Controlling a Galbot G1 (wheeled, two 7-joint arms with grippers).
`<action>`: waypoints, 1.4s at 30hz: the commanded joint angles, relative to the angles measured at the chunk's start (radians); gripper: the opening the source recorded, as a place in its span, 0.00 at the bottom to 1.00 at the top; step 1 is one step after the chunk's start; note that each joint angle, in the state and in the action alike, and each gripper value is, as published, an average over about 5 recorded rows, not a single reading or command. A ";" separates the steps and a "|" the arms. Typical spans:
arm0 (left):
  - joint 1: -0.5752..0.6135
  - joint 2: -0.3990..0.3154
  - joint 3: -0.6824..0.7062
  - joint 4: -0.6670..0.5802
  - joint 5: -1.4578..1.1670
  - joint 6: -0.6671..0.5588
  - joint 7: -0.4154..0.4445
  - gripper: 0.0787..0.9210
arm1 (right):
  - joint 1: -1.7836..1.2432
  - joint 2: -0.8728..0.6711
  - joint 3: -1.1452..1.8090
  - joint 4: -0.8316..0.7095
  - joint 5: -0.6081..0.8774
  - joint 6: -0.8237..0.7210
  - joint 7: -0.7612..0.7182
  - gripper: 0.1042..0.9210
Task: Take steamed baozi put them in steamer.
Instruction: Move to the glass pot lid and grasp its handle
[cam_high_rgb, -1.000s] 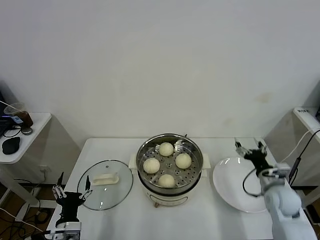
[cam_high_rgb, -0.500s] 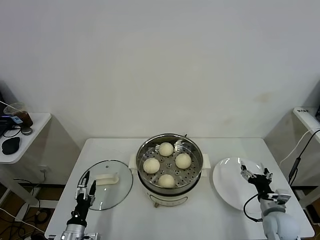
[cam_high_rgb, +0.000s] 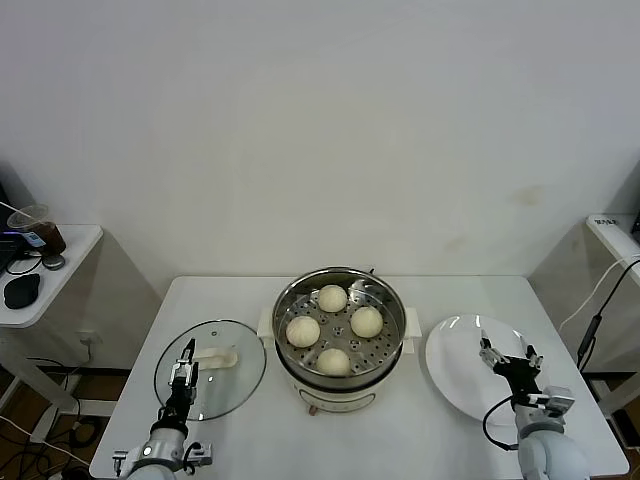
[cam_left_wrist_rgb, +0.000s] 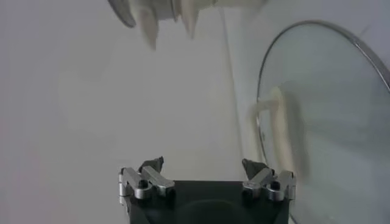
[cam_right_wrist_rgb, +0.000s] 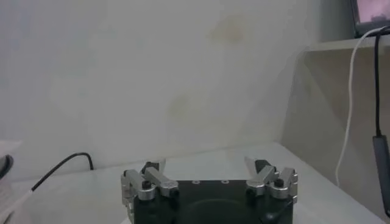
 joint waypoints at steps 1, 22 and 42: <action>-0.106 -0.005 0.057 0.094 -0.046 0.102 0.082 0.88 | 0.000 0.010 -0.001 -0.028 -0.021 0.022 0.013 0.88; -0.265 -0.035 0.094 0.243 -0.055 0.182 0.067 0.88 | -0.003 0.025 0.008 -0.032 -0.046 0.045 0.023 0.88; -0.287 -0.022 0.102 0.287 -0.094 0.153 0.037 0.74 | -0.026 0.038 0.021 -0.024 -0.053 0.054 0.022 0.88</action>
